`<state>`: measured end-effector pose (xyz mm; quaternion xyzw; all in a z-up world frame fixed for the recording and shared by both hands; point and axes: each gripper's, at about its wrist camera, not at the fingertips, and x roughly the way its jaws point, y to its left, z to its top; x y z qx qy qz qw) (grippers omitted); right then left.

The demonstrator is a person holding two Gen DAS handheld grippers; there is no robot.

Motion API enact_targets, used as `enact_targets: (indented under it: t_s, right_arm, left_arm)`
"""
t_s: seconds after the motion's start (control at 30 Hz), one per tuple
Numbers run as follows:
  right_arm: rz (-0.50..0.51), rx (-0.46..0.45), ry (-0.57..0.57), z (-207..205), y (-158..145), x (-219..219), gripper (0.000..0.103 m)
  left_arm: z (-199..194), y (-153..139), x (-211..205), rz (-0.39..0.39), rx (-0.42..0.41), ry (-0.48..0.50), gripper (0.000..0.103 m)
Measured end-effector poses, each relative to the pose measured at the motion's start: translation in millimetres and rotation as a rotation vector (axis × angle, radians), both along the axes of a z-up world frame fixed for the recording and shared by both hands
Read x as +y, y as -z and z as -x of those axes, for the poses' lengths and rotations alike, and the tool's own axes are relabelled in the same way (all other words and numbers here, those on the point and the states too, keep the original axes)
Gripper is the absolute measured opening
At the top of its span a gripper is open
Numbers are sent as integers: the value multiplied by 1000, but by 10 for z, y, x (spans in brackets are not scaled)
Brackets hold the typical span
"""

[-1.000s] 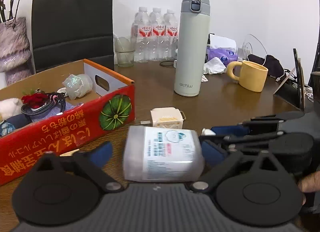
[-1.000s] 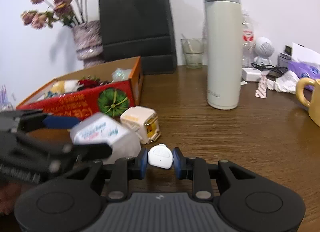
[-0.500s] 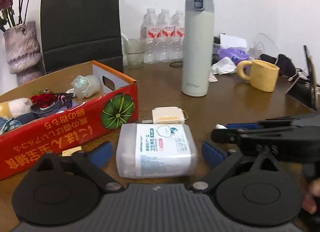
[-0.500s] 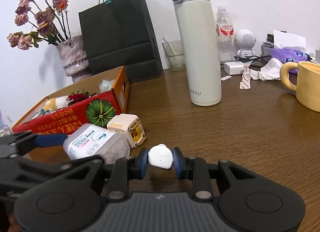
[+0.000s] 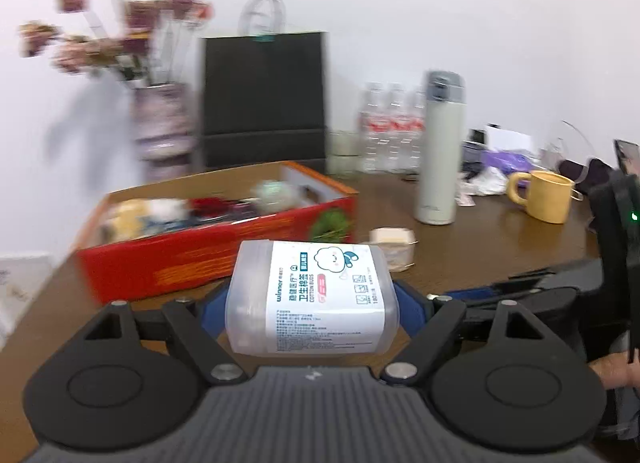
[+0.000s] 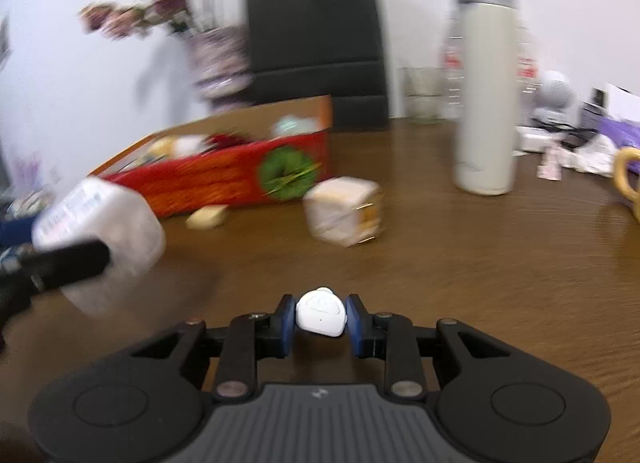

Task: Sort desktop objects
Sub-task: 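Lift the tub with the left tool while the right lifts the earbud case toward the box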

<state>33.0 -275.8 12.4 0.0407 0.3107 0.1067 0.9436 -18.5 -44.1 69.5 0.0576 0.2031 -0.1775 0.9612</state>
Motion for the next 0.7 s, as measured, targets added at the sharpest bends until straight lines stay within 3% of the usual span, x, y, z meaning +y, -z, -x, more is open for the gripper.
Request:
enact_targets:
  t_s: [0.13, 0.23, 0.3, 0.43, 0.6, 0.7]
  right_arm:
    - [15, -55, -87, 294, -167, 342, 26]
    - [18, -117, -137, 530, -317, 572, 26]
    - [25, -180, -166, 686, -393, 696, 26]
    - [3, -273, -206, 1024, -464, 854, 26]
    - [18, -362, -191, 1404, -566, 932, 26]
    - [24, -377, -185, 1524, -631, 899, 26]
  left_arm:
    - [273, -40, 351, -13, -3, -144, 83]
    - [389, 36, 589, 30, 104, -315, 83]
    - [485, 85, 734, 73, 145, -373, 83]
    - [750, 51, 849, 121, 118, -402, 83]
    - [1036, -109, 775, 109, 4, -379, 83]
    - [1082, -143, 762, 133, 19, -351, 83]
